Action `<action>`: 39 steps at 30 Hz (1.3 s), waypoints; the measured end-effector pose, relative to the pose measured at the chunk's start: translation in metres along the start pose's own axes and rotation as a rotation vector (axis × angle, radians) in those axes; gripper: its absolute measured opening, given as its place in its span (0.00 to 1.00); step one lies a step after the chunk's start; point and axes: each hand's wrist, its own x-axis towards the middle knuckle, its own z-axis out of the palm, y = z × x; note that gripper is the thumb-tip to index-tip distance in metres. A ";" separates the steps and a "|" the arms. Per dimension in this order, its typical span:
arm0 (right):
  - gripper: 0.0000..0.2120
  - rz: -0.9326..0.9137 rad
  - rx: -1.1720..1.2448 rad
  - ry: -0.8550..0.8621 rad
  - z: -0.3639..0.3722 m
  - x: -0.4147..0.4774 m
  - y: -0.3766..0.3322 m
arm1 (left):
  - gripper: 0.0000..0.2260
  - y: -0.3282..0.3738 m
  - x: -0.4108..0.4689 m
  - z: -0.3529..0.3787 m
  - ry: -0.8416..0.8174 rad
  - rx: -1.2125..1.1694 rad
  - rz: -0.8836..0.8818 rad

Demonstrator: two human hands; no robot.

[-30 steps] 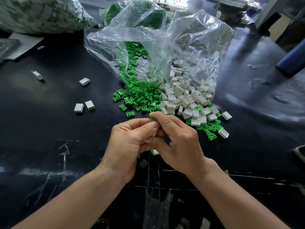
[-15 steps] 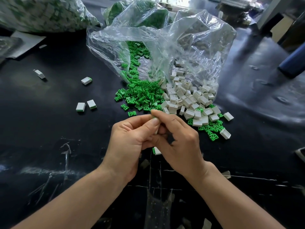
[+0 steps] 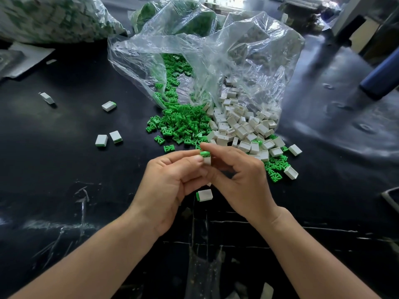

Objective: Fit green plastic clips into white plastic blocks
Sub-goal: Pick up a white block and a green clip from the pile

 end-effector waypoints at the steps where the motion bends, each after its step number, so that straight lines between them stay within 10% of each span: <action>1: 0.18 0.014 0.015 -0.010 -0.001 0.000 0.000 | 0.07 0.001 0.000 0.000 0.000 0.014 -0.006; 17: 0.12 0.587 0.639 -0.212 -0.015 0.009 -0.009 | 0.09 0.002 0.001 -0.004 -0.067 0.081 0.069; 39: 0.09 0.574 0.726 -0.135 -0.018 0.010 -0.014 | 0.10 0.003 0.004 -0.012 -0.138 0.073 0.057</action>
